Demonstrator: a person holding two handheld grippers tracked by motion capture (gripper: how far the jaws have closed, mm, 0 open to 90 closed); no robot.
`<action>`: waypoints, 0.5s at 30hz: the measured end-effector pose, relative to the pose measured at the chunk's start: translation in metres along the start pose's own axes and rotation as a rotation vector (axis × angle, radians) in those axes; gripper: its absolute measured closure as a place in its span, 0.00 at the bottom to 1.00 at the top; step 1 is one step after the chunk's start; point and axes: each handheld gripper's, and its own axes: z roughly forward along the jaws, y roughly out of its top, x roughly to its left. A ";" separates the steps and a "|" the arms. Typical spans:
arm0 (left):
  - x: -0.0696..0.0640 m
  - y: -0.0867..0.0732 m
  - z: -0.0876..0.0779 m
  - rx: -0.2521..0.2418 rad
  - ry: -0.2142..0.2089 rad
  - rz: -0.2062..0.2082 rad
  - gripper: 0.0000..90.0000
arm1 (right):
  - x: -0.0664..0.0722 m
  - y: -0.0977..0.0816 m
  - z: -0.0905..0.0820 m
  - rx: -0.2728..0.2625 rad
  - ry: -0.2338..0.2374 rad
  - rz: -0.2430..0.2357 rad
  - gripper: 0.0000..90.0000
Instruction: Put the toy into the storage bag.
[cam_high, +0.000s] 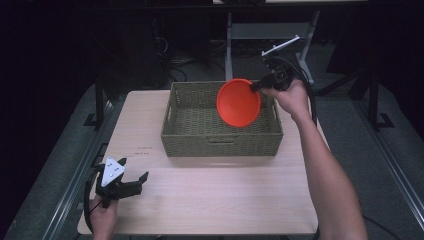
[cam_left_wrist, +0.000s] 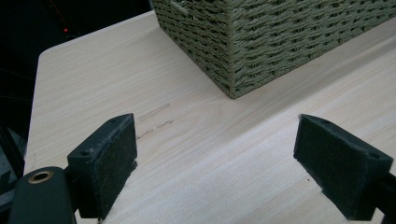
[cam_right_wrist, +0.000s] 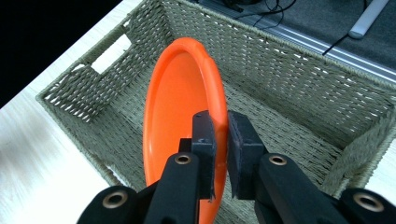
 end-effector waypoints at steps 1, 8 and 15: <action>0.001 0.000 0.000 -0.002 0.003 -0.001 0.14 | 0.000 0.000 0.002 0.003 -0.001 0.002 0.91; 0.001 0.000 0.000 -0.001 0.003 0.000 0.14 | -0.001 0.001 0.013 0.010 0.006 0.014 0.91; 0.001 0.000 0.000 -0.001 0.002 0.000 0.14 | -0.007 -0.005 0.027 0.021 0.003 0.032 0.91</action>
